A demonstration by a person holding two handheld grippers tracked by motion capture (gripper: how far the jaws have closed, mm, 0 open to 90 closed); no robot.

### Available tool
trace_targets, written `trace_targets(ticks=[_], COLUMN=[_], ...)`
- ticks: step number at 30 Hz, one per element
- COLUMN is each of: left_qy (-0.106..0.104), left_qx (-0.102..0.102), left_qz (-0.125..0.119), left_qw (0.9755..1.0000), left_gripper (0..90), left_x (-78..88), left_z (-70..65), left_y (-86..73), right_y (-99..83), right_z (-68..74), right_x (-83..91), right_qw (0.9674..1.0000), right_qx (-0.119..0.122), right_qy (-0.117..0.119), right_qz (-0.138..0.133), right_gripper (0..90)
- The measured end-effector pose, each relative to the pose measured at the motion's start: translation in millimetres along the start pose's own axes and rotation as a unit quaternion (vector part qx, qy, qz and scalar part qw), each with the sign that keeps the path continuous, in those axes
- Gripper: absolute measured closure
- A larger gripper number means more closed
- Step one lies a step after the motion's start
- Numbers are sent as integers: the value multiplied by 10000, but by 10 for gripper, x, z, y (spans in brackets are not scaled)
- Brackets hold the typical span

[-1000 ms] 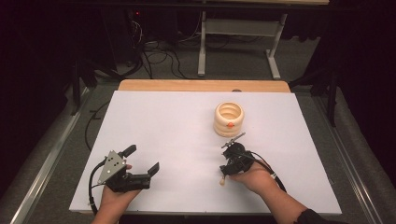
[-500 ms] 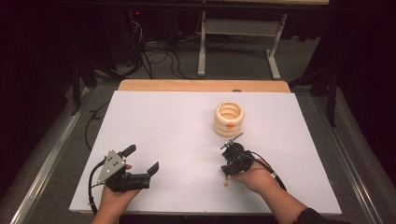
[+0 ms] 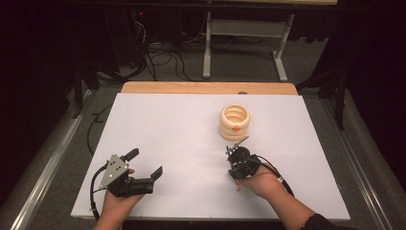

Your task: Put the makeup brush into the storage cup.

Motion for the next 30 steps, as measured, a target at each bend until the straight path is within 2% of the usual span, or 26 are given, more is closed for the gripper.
trace_targets(ticks=[18, 30], left_qy=[16, 15], left_qx=[-17, -6], left_qz=[8, 8], left_qw=[10000, 10000], left_gripper=[1, 1], left_x=[-5, -2], left_z=[-8, 0], left_y=[-2, -5], right_y=[8, 12], right_z=[-45, -60], right_x=[-1, -1], right_qw=[9999, 9997], right_qx=[-17, 17], right_qy=[89, 164], right_qz=[98, 164], right_gripper=[840, 843])
Point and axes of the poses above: each handheld gripper's, and its own axes: x roughly backward along the jaws, y roughly out of its top, z roughly to its left, the point moved 8 cm from there along -x, roughly forward along the jaws, and after that the axes turned 3 degrees about -z, right-handed, at the moved point
